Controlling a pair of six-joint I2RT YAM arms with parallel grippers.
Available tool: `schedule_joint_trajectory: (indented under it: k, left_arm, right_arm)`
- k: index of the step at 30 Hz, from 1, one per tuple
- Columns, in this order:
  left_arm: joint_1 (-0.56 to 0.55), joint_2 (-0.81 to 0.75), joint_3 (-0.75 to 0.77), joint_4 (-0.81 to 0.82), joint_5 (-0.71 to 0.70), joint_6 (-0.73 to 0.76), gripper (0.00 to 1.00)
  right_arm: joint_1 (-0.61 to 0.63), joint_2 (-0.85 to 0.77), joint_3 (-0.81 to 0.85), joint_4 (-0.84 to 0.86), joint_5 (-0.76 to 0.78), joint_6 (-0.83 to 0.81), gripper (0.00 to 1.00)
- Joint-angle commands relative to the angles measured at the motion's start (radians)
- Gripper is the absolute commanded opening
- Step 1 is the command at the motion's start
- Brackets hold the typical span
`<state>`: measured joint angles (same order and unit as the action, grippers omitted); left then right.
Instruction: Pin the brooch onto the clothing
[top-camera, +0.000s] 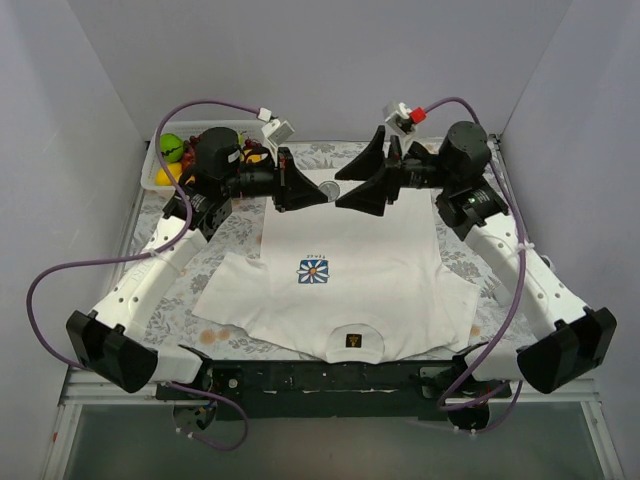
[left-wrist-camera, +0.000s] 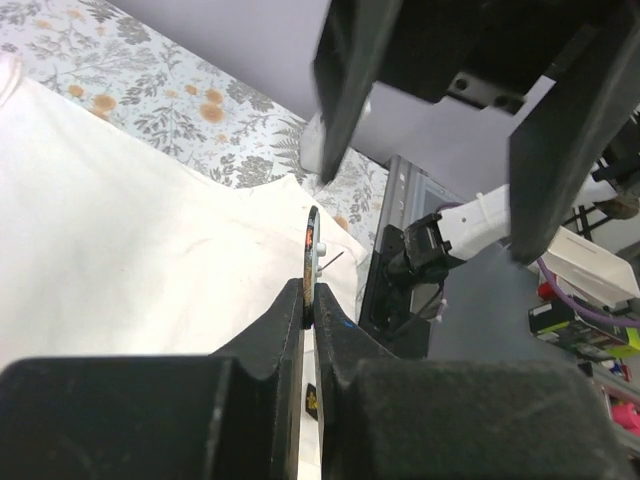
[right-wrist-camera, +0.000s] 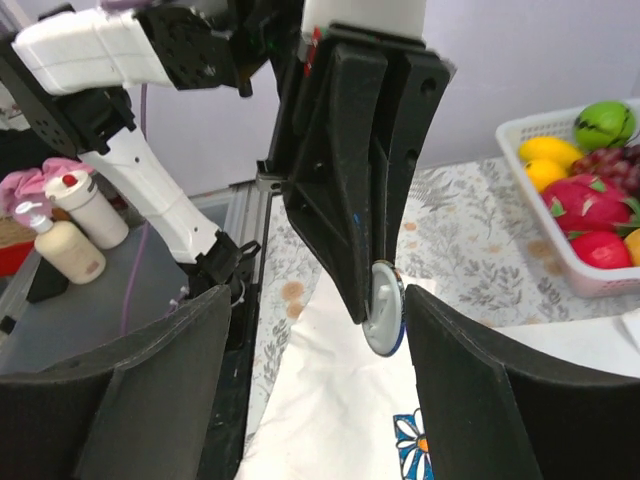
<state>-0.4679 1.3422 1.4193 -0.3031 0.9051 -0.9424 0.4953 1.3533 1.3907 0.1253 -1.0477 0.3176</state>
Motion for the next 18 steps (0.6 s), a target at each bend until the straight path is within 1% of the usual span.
schedule_joint_trajectory:
  k: [1,7,12,15,18]
  left_arm:
    - [0.002,-0.063,-0.028,0.024,-0.055,0.016,0.0]
    - [0.002,-0.072,-0.039,0.042,-0.054,0.002,0.0]
    - [0.002,-0.083,-0.039,0.058,-0.067,-0.004,0.0]
    - [0.002,-0.084,-0.037,0.056,-0.089,-0.004,0.0]
    - [0.002,-0.086,-0.036,0.036,-0.162,0.004,0.0]
  right_arm:
    - [-0.075,-0.109,-0.091,0.338,0.003,0.208,0.79]
    - [-0.086,-0.097,-0.127,0.384,-0.002,0.253,0.79]
    - [-0.086,-0.077,-0.196,0.458,0.002,0.317,0.78]
    - [-0.086,-0.077,-0.205,0.438,0.02,0.299,0.77]
    - [-0.086,-0.077,-0.177,0.337,0.051,0.224,0.77]
